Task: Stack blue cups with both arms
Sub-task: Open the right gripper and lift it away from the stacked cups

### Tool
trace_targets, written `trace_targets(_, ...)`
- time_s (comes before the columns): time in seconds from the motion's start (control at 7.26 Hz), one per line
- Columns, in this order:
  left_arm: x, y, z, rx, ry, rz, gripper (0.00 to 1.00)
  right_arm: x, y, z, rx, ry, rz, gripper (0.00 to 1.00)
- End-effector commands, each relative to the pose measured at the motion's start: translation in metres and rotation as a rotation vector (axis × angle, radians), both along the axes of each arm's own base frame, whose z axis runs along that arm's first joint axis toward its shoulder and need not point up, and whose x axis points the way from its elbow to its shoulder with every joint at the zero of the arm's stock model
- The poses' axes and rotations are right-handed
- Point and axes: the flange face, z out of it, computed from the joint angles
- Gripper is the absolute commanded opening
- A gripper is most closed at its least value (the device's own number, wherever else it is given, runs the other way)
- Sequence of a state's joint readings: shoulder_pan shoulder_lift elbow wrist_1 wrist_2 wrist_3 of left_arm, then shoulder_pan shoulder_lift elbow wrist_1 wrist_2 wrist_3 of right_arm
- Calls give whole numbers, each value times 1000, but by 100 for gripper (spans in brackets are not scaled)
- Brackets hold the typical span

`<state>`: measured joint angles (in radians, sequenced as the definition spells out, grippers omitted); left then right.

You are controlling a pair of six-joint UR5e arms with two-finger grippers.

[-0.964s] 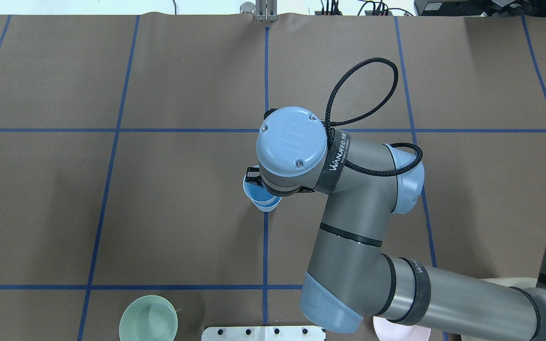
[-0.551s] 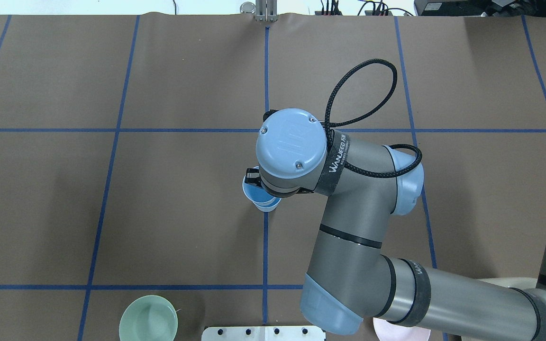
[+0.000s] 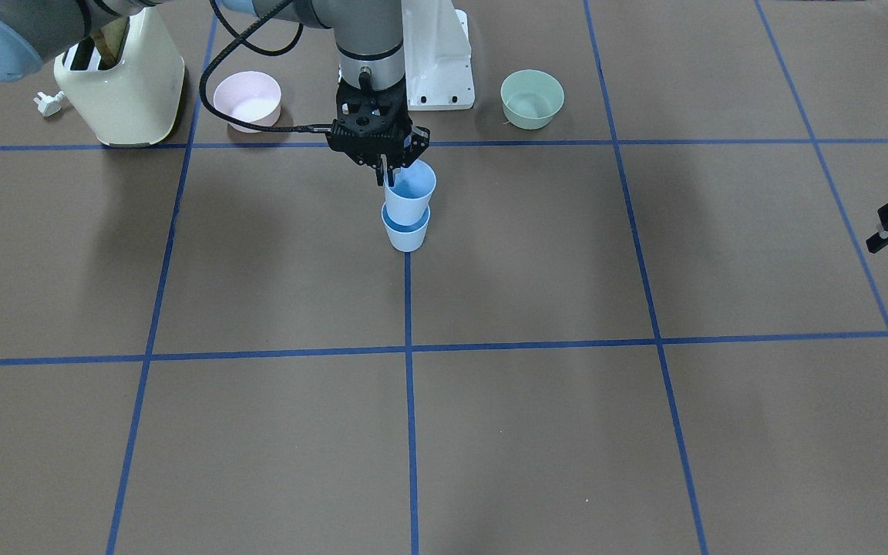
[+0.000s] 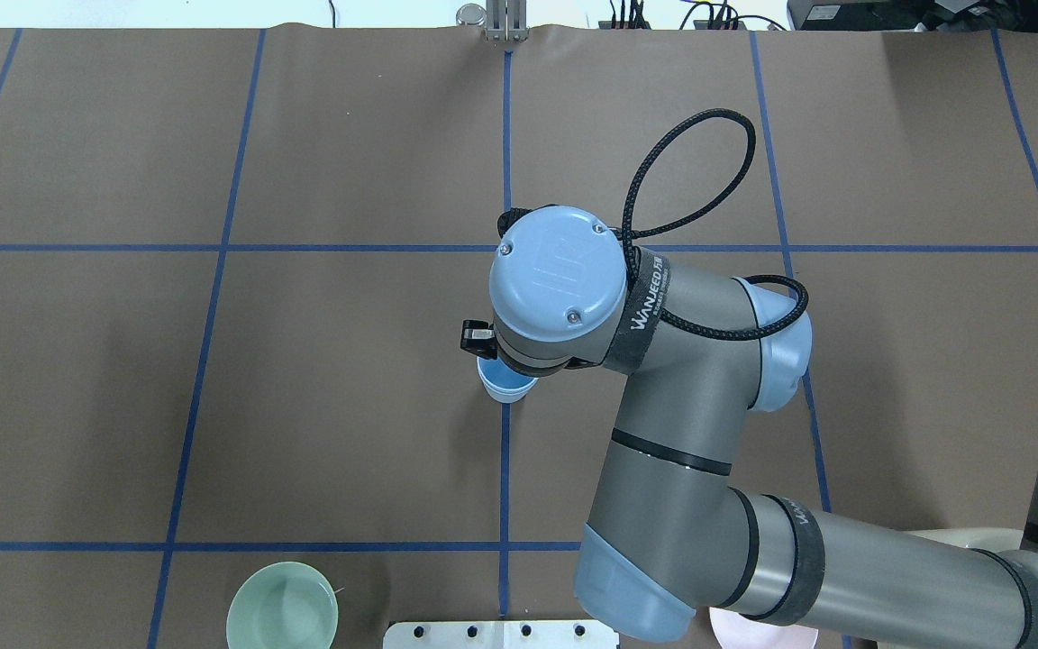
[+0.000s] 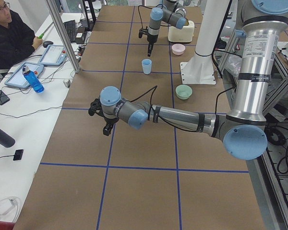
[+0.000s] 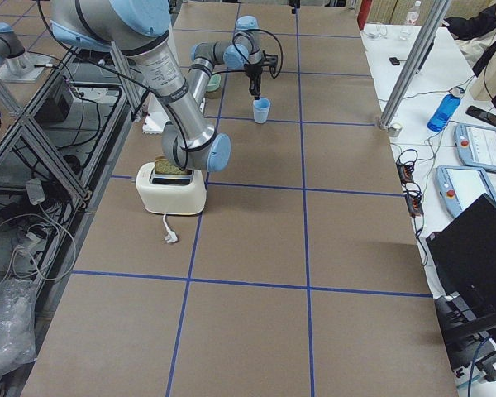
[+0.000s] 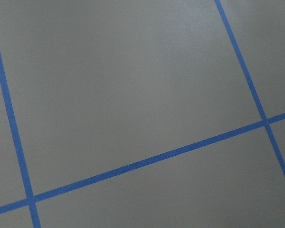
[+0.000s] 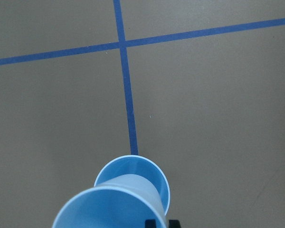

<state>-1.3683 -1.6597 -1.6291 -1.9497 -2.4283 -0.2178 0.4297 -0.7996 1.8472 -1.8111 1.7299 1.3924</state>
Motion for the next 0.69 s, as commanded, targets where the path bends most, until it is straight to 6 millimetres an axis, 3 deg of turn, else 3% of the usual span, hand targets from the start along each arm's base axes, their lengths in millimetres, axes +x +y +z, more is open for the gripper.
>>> trace_targets(0.0, 0, 1, 1, -1, 0, 0, 98, 11, -3, -6, 16, -15, -6, 100)
trace_targets(0.14, 0, 1, 1, -2, 1, 1, 98, 35, -26, -7, 30, -27, -17, 100)
trace_targets(0.28, -1, 1, -2, -3, 13, 1, 98, 90, -71, -18, 43, -58, 62, 100)
trace_targets(0.41, -2, 3, -4, -5, 31, 8, 98, 152, -120, -6, 70, -55, 54, 100)
trace_targets(0.55, -3, 3, -3, -3, 31, 10, 98, 198, -151, 18, 115, -25, 24, 100)
